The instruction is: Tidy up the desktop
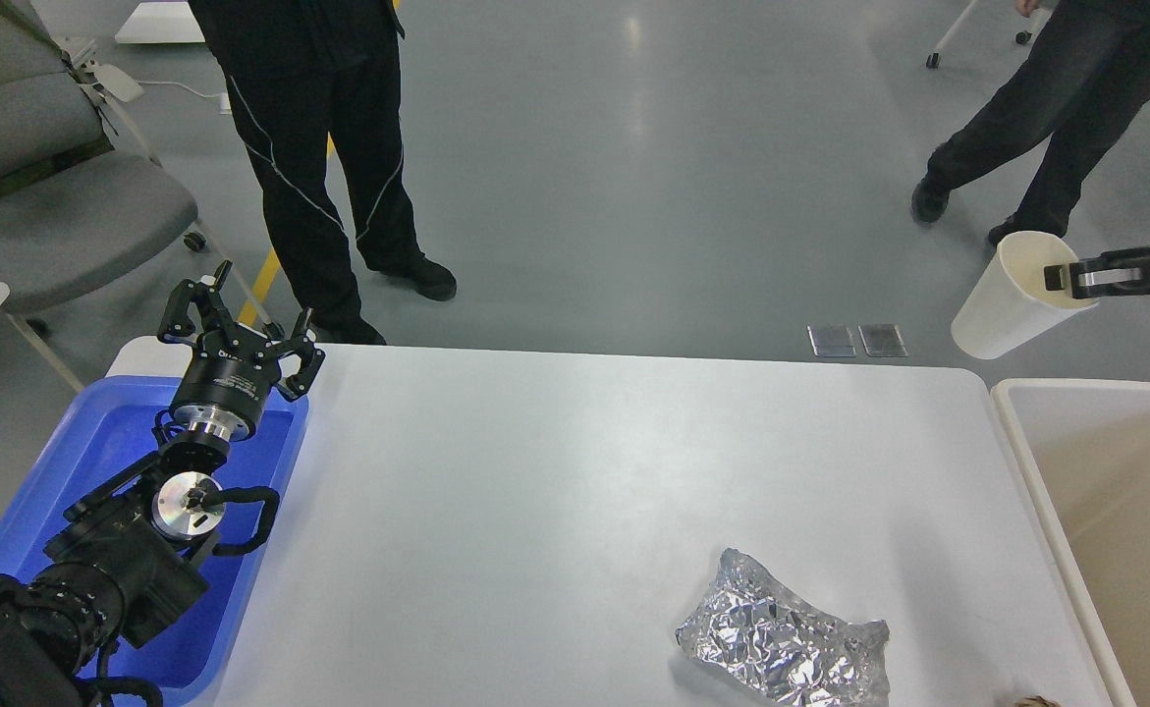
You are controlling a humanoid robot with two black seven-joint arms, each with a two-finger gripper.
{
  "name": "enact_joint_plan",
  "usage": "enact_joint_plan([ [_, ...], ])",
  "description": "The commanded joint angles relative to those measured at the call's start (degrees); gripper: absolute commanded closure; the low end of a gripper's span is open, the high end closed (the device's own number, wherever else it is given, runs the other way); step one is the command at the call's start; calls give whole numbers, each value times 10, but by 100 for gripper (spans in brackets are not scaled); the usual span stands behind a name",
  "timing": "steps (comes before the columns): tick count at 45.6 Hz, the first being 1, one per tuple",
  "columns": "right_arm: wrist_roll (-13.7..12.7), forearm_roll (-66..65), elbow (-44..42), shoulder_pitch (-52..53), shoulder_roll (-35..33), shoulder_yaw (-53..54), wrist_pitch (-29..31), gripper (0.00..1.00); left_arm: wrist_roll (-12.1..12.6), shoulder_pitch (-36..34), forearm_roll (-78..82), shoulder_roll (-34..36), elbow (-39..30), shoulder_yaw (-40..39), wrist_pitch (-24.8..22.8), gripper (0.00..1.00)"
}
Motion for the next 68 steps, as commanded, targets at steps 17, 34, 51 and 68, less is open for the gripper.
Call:
enact_joint_plan([
  [17,0,19,-176,-163,-56,-5,-57,100,0,0,0,0,0,0,0,0],
  [34,1,195,-288,-320,-3,11,-115,100,0,0,0,0,0,0,0,0],
  [51,3,288,-449,-491,88,61,-132,100,0,0,0,0,0,0,0,0],
  [68,8,302,-592,-566,174,93,-129,100,0,0,0,0,0,0,0,0],
])
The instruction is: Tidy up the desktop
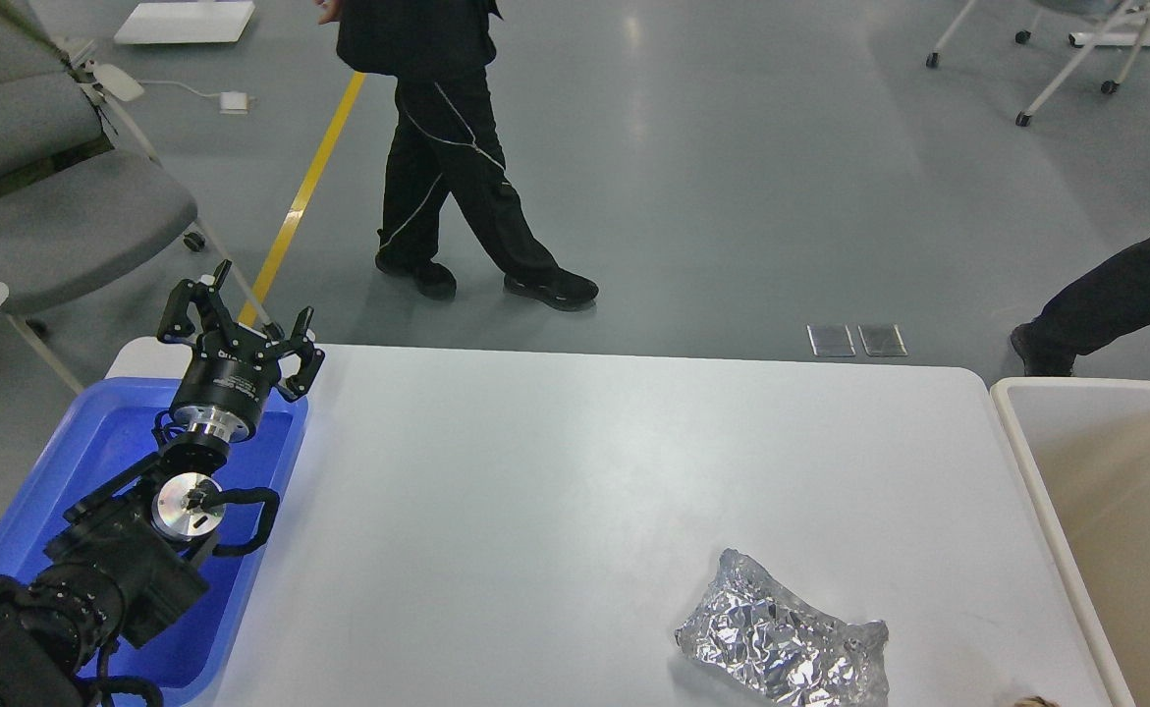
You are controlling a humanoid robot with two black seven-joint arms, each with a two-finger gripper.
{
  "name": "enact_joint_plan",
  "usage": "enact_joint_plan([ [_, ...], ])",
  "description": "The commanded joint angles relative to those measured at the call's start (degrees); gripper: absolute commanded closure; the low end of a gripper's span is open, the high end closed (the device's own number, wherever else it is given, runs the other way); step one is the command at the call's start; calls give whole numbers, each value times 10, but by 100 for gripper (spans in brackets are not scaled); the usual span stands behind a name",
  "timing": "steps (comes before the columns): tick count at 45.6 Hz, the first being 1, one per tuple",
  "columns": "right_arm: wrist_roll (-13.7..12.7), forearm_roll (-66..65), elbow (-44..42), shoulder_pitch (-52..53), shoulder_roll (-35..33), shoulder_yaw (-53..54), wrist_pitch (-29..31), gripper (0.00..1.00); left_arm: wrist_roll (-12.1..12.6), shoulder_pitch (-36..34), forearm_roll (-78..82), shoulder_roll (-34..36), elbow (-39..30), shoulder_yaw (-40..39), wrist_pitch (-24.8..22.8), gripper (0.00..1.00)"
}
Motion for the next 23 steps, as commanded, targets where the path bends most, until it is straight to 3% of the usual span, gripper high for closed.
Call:
enact_joint_plan([
  [1,3,15,-95,-53,55,16,0,100,0,0,0,0,0,0,0,0],
  [11,3,30,-159,-72,96,14,4,100,0,0,0,0,0,0,0,0],
  [23,-2,30,-163,-73,98,14,4,100,0,0,0,0,0,0,0,0],
])
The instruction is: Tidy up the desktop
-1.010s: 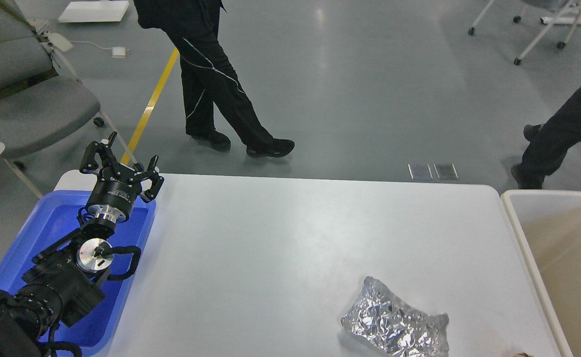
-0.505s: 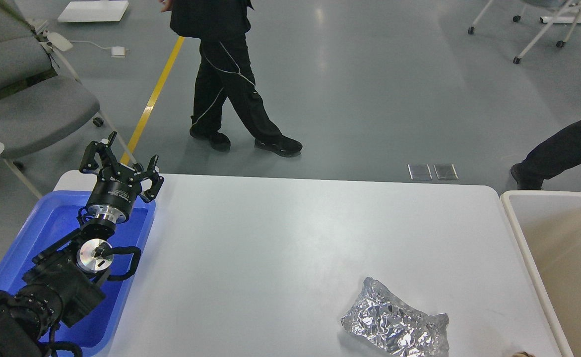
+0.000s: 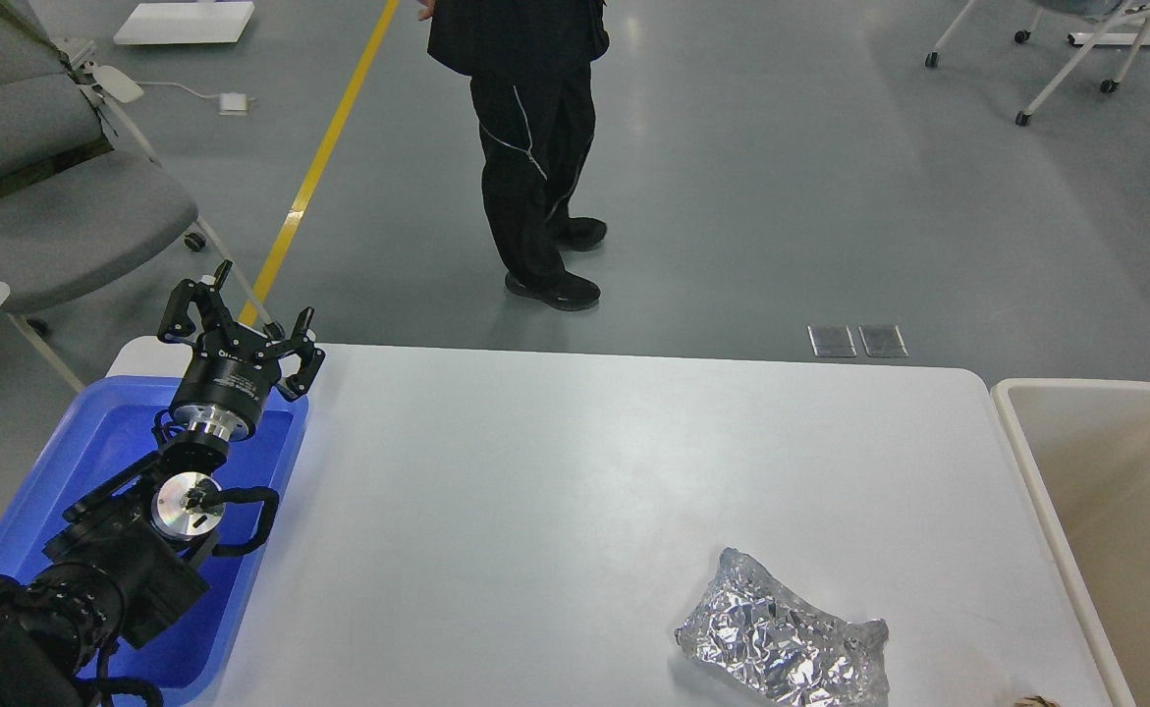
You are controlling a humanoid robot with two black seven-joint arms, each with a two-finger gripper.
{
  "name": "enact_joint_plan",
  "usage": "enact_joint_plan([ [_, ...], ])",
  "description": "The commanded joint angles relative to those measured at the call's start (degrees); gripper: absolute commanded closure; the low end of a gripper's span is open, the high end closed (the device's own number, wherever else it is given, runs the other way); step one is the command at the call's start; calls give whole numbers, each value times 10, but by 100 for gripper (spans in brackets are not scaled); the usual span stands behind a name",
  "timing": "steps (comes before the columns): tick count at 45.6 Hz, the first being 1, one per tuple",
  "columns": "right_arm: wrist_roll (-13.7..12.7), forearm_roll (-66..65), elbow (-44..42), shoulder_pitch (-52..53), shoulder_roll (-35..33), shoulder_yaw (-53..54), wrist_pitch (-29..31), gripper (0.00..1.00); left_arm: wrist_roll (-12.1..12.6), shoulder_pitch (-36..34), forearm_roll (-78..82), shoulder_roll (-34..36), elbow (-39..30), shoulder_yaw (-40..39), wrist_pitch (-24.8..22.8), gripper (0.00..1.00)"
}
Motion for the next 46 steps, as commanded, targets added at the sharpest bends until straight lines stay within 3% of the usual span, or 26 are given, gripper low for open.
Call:
enact_joint_plan([
  [1,-4,5,-23,-9,13,1,1,94,0,0,0,0,0,0,0,0],
  [5,-4,6,-25,-8,15,4,-11,26,0,0,0,0,0,0,-1,0],
  [13,-4,61,-31,-9,24,9,-14,2,0,0,0,0,0,0,-1,0],
  [33,-4,129,-29,11,58,16,39,0,0,0,0,0,0,0,0,0],
  [38,0,163,-21,32,46,64,46,0,0,0,0,0,0,0,0,0],
  [42,1,195,28,40,9,129,60,0,0,0,0,0,0,0,0,0],
  [46,8,198,169,51,-64,212,60,0,0,0,0,0,0,0,0,0],
])
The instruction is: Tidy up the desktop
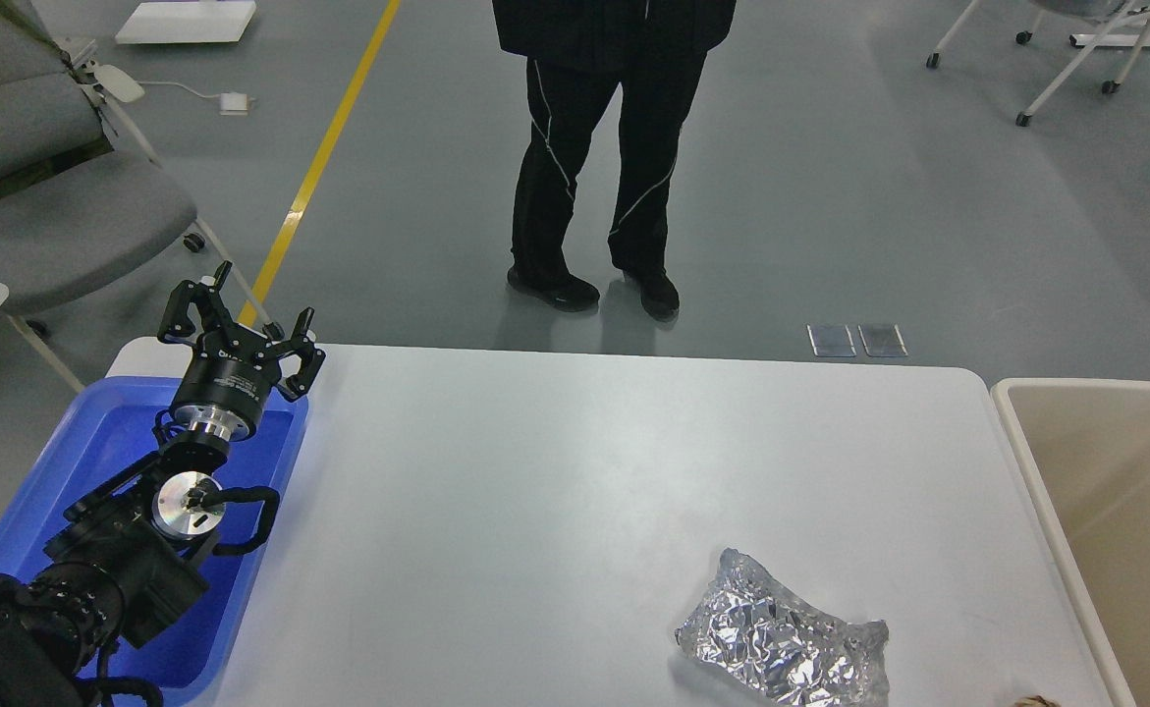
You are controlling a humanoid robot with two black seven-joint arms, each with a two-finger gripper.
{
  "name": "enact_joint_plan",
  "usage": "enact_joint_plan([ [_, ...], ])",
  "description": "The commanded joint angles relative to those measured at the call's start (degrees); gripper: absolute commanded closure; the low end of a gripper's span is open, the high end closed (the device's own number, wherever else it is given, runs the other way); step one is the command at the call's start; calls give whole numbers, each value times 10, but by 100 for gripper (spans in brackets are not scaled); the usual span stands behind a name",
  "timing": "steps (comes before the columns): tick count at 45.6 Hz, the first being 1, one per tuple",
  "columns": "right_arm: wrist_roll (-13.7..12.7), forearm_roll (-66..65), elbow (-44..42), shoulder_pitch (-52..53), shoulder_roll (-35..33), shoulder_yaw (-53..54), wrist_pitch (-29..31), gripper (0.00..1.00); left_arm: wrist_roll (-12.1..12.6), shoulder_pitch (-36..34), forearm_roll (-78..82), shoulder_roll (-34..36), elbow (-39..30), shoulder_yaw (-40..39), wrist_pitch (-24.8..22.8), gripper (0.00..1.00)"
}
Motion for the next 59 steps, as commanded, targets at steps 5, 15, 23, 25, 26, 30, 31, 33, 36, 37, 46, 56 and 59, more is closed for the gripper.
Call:
enact_joint_plan([
  [5,9,39,378,20,-197,255,7,0,0,0,0,0,0,0,0,0],
  [15,10,42,525,-34,-212,404,-75,0,0,0,0,0,0,0,1,0],
  [23,45,42,538,-118,-121,548,-152,0,0,1,0,0,0,0,1,0],
  [25,52,42,535,-137,-92,574,-164,0,0,0,0,0,0,0,1,0],
  [26,57,41,533,-145,-80,587,-168,0,0,1,0,1,0,0,1,0],
  [30,93,40,533,-175,-36,612,-166,0,0,0,0,0,0,0,1,0],
  [31,107,40,533,-183,-24,612,-166,0,0,0,0,0,0,0,1,0],
  [33,135,40,528,-193,1,617,-167,0,0,1,0,0,0,0,1,0],
  [36,153,40,502,-193,43,619,-167,0,0,0,0,1,0,0,1,0],
  [37,154,40,492,-192,57,621,-167,0,0,1,0,0,0,0,1,0],
  [46,157,41,439,-188,124,626,-165,0,0,1,0,0,0,0,1,0],
  [56,158,42,414,-179,174,643,-165,0,0,1,0,0,0,0,1,0],
  [59,158,45,413,-179,180,656,-166,0,0,0,0,0,0,0,1,0],
])
